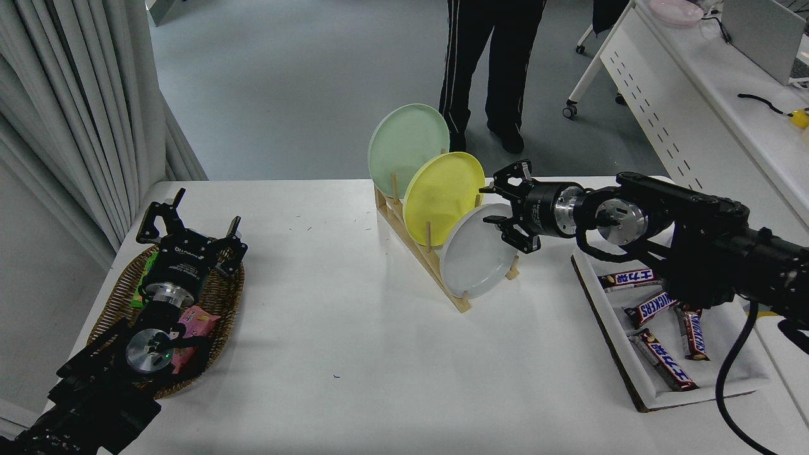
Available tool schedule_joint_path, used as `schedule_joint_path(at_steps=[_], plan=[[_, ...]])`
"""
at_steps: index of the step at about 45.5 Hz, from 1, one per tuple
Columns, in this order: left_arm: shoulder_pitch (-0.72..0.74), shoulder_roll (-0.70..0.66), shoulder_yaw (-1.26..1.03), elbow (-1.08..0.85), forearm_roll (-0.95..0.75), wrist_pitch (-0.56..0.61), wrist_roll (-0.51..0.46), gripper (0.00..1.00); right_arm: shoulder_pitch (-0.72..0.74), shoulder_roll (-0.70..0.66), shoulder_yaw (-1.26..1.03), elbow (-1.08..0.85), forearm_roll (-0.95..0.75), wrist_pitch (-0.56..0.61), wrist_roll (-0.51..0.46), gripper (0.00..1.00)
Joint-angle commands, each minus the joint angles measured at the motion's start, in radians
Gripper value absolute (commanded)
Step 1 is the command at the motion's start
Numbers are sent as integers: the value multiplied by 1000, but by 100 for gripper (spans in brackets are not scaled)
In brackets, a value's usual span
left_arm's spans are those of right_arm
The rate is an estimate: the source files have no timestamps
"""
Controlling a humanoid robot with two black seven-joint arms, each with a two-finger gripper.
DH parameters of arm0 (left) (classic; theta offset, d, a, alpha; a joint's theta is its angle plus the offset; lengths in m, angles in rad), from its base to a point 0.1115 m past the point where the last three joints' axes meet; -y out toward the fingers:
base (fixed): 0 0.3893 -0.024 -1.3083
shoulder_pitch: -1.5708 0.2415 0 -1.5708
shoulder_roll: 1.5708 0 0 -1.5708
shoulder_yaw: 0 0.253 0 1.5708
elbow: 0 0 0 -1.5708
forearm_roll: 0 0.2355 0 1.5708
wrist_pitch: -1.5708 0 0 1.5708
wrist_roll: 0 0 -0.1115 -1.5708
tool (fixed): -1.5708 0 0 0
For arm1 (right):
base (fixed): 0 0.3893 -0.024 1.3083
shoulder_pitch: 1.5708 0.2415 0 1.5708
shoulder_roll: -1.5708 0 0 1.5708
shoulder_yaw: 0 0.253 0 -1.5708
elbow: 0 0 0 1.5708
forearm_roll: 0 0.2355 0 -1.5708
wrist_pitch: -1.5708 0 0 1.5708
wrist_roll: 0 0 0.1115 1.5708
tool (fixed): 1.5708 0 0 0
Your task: Place the plate on the table
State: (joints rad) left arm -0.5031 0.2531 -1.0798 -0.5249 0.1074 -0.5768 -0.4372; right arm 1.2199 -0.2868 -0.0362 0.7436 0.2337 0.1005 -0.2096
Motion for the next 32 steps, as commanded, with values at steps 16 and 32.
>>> schedule_joint_path(at_steps=[16,32], plan=[[0,0,0,0,0,0,0,100,3,20,21,-30,1,4,-39,32],[0,0,0,-1,0,0,0,100,1,31,21,-41,-2,4,-43,28]])
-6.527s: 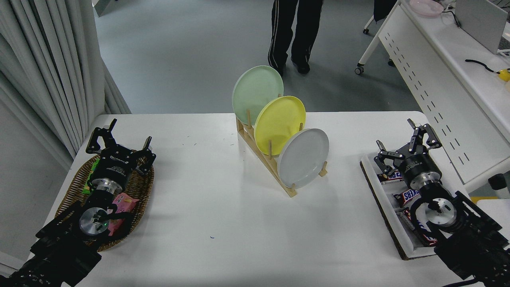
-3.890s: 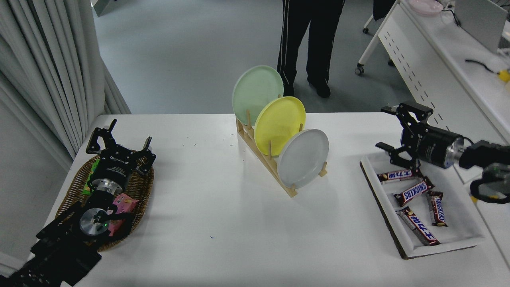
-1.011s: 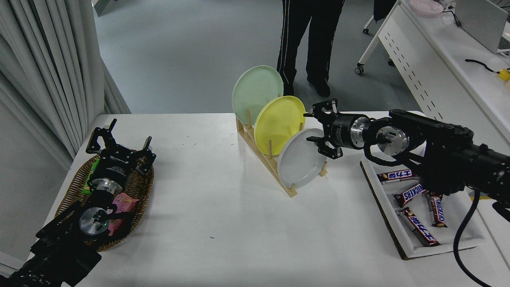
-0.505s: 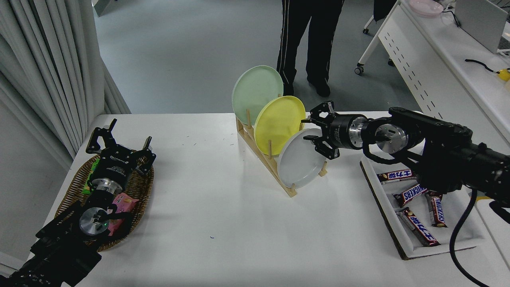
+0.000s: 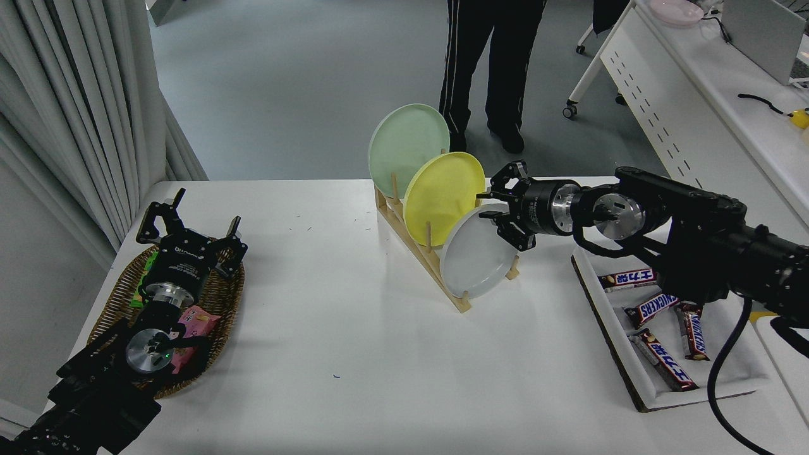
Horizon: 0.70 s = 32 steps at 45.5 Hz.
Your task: Place the plate on the table
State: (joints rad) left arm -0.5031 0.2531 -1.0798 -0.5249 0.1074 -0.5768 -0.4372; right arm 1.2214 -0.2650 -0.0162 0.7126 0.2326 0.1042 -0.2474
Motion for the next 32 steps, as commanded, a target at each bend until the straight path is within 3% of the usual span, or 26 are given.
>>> schedule_joint_path(at_steps=[1,32], plan=[[0,0,0,0,0,0,0,100,0,9,1,-12,-1,0,-6,28],[0,0,0,0,0,0,0,100,1,13,25,-13,4,0,-27,16]])
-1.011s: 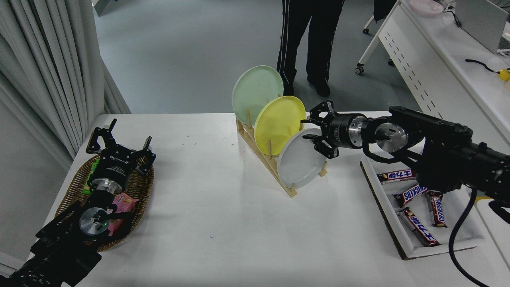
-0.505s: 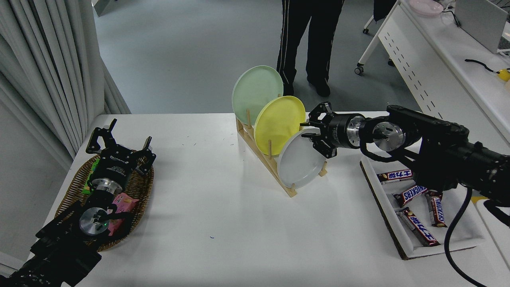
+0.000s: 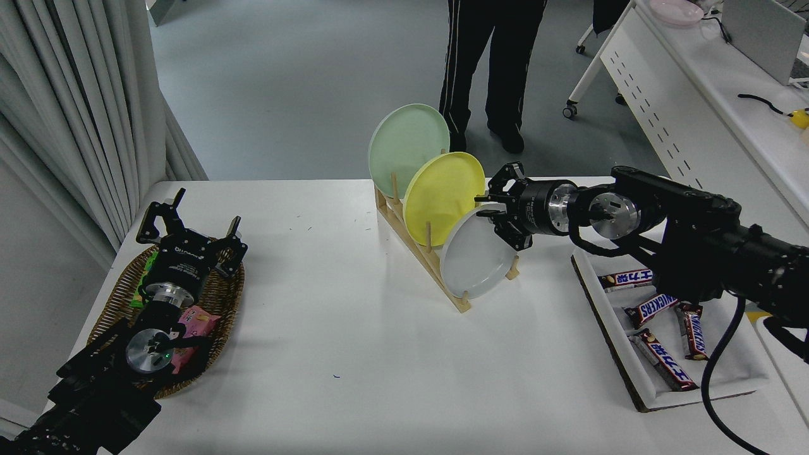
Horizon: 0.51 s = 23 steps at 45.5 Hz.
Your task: Place the plate on the table
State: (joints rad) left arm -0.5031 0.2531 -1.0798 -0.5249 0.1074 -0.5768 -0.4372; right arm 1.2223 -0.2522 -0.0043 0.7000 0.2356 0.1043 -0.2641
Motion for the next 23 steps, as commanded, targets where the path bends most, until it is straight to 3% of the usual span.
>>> schedule_joint_path(at_steps=[1,23], plan=[[0,0,0,0,0,0,0,100,0,2,13,0,1,0,-10,16],[0,0,0,0,0,0,0,100,2,2,35,-11,-6,-2,-50,8]])
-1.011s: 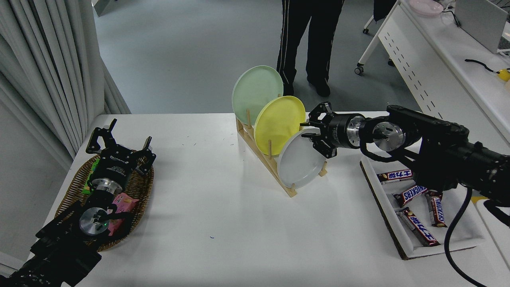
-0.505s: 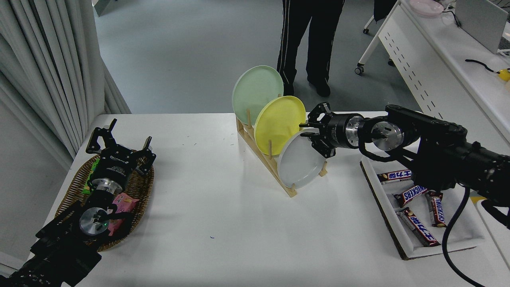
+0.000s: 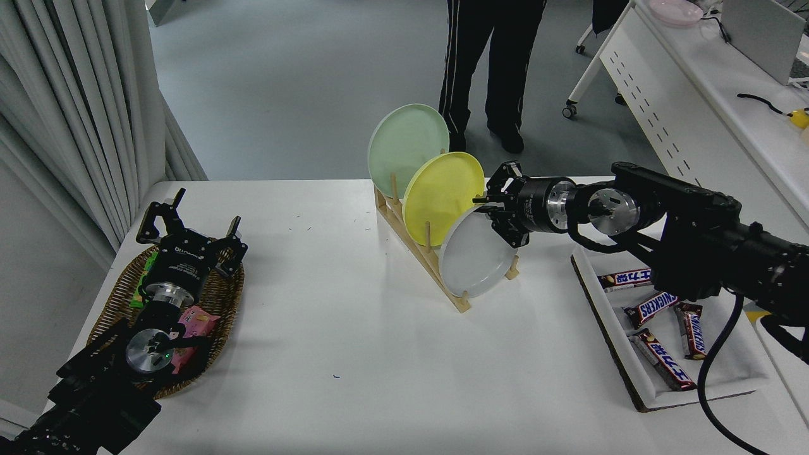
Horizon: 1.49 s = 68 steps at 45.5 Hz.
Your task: Place the plate on the table
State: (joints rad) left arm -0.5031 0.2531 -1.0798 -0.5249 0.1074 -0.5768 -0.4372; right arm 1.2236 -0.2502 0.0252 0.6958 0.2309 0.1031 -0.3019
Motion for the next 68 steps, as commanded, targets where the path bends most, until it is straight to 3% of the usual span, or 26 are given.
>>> schedule_joint_path(at_steps=[1,7,28,45,56,68], plan=[[0,0,0,0,0,0,0,100,0,0,5,-7,-1,0,-14,6],[0,0,0,-1,0,0,0,100,0,0,5,-7,-2,0,-34,0],[0,0,0,0,0,0,0,100,19,-38,21,16,-1,1,-112,0],[0,0,0,0,0,0,0,100,142,-135,84,79,14,-2,-194,0],[0,2,0,0,0,0,0,100,227,-195,88,197,180,-40,-227,0],[0,0,0,0,0,0,0,100,333,-235,90,298,341,-181,-298,0]])
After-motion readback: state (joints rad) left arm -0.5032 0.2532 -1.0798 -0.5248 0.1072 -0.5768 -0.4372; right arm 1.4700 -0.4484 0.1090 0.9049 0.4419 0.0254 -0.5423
